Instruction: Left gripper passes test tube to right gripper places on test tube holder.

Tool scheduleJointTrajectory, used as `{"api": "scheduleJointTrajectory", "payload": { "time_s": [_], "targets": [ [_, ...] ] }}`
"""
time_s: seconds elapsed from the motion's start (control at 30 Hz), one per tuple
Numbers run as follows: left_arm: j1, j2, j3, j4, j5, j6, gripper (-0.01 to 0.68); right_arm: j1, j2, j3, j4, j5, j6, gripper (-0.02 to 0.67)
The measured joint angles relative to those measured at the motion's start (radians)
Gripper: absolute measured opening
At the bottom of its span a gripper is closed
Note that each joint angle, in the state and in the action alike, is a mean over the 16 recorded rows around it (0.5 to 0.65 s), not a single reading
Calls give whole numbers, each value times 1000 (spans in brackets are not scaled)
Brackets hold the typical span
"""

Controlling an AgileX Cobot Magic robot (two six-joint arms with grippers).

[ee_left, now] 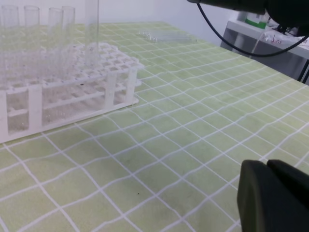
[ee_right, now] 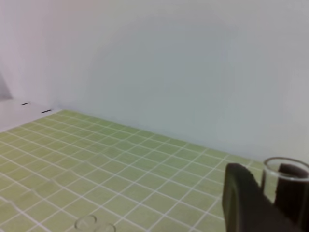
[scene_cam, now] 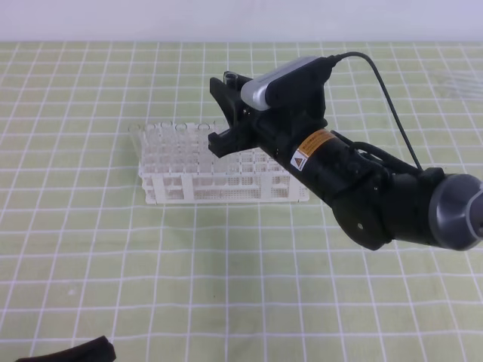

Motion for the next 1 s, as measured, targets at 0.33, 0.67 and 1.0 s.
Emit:
{"api": "scheduleJointTrajectory", "payload": {
  "time_s": [0.33,0.67,1.0],
  "targets": [
    [0,-1,-1,0,3,0,0,0,9,0,-11,15,9,10],
    [0,0,1,3,3,0,0,0,34,0,0,-21,0,10],
    [0,0,0,4,4,0,0,-5,42,-1,15,-46,-17,10]
  ]
}}
